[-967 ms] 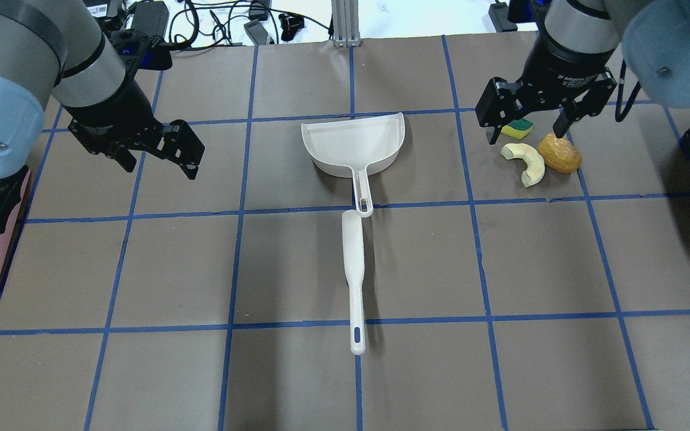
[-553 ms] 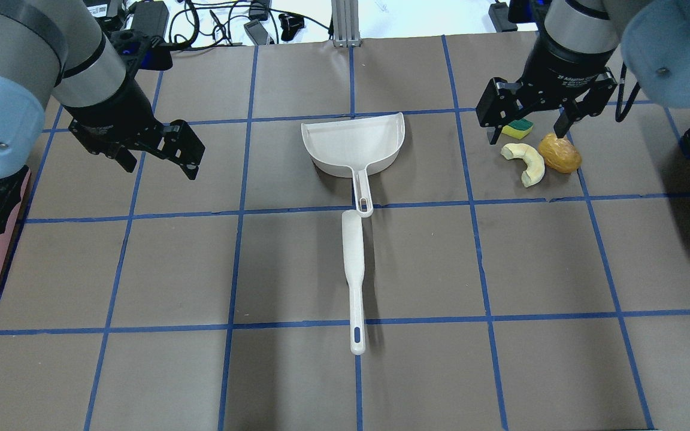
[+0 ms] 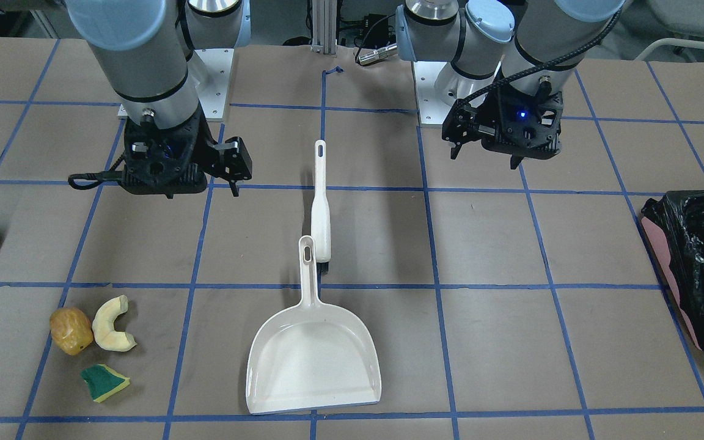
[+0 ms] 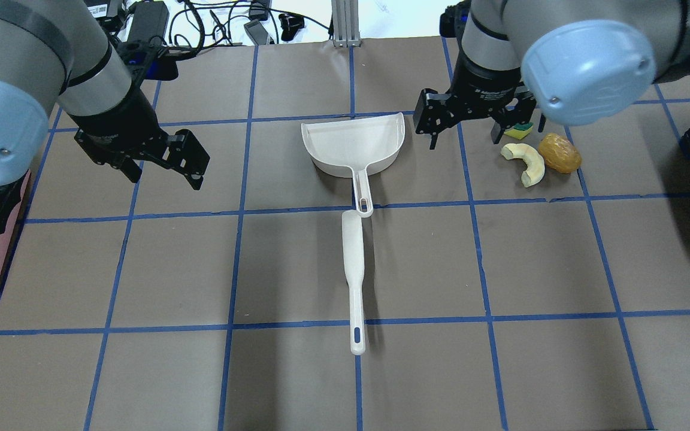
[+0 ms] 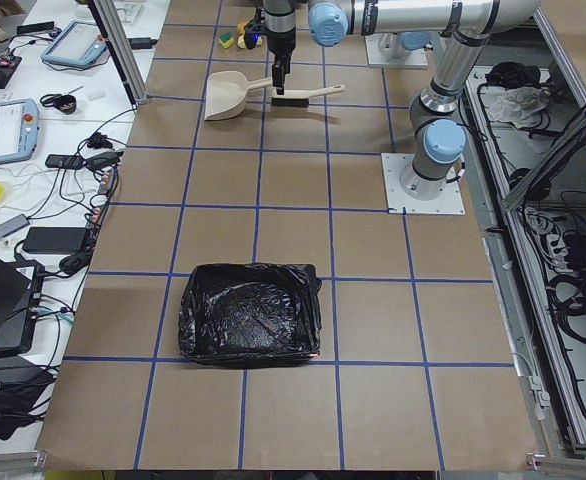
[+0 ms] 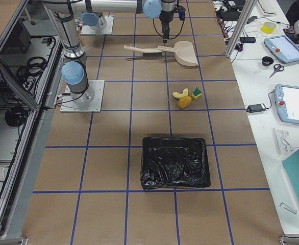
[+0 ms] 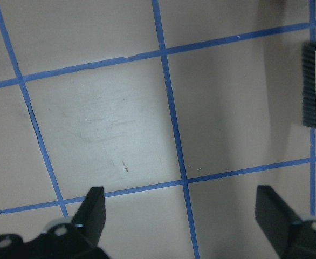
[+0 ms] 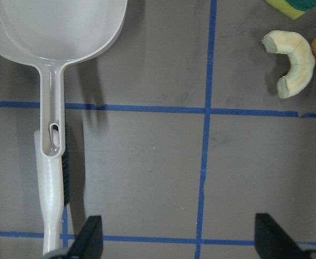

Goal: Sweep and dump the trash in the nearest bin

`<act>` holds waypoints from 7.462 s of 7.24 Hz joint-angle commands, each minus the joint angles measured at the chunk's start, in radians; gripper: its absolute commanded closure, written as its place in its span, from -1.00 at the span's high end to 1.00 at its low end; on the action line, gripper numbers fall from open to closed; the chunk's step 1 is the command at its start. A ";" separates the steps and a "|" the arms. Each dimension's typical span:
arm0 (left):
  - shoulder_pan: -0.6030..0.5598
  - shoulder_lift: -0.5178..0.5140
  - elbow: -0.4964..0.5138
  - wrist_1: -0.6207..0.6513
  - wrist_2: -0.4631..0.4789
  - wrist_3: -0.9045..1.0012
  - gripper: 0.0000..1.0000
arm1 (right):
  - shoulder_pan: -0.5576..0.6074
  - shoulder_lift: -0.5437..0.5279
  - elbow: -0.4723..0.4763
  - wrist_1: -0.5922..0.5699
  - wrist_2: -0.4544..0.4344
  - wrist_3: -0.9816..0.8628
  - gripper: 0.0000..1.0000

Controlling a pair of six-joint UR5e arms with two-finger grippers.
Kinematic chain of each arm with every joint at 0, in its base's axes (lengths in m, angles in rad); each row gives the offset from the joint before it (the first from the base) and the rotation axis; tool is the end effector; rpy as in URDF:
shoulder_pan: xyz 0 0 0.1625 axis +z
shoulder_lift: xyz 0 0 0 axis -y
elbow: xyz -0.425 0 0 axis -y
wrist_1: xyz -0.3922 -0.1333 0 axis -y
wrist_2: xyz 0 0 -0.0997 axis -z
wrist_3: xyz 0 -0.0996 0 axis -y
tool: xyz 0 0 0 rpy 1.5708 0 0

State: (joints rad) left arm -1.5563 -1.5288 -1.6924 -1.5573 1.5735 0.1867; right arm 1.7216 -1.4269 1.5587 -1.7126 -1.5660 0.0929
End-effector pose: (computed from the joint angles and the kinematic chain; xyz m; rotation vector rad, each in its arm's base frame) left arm -0.1263 -0.4679 0.4500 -0.2698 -3.1243 -0.1036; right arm 0.2150 -0.5241 0.4330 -0.0908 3.1343 -0.0147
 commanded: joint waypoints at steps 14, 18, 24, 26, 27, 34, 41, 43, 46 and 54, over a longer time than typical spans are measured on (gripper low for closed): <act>-0.451 0.015 -0.374 0.284 -0.088 -0.380 0.95 | 0.174 0.378 -0.074 -0.226 0.009 -0.021 1.00; -0.540 -0.082 -0.375 0.442 -0.093 -0.495 0.95 | 0.216 0.349 0.033 -0.346 0.008 -0.030 0.98; -0.599 -0.177 -0.452 0.614 -0.113 -0.540 0.73 | 0.216 0.341 0.072 -0.349 0.012 -0.021 0.27; -0.599 -0.180 -0.446 0.614 -0.115 -0.541 0.49 | 0.216 0.341 0.070 -0.349 0.017 -0.021 0.11; -0.599 -0.183 -0.443 0.614 -0.113 -0.541 0.49 | 0.216 0.341 0.070 -0.349 0.020 -0.013 0.12; -0.597 -0.185 -0.424 0.611 -0.107 -0.544 0.10 | 0.216 0.329 0.070 -0.348 0.018 -0.010 -0.15; -0.585 -0.168 -0.328 0.440 -0.032 -0.544 -1.00 | 0.029 0.198 0.053 -0.293 0.000 -0.173 -0.59; -0.529 -0.169 -0.236 0.314 0.008 -0.556 -1.00 | -0.109 0.117 0.053 -0.207 -0.005 -0.395 -0.59; -0.455 -0.182 -0.159 0.306 -0.013 -0.556 -1.00 | -0.319 0.079 0.026 -0.133 -0.046 -0.751 -0.58; -0.439 -0.500 0.239 0.363 -0.059 -0.739 -1.00 | -0.713 0.102 0.007 -0.156 -0.175 -1.744 -0.59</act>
State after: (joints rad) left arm -1.9957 -1.9719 -1.5067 -1.2291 1.5162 -0.5313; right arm 1.0663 -1.3303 1.5655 -1.8614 -1.7193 -1.4849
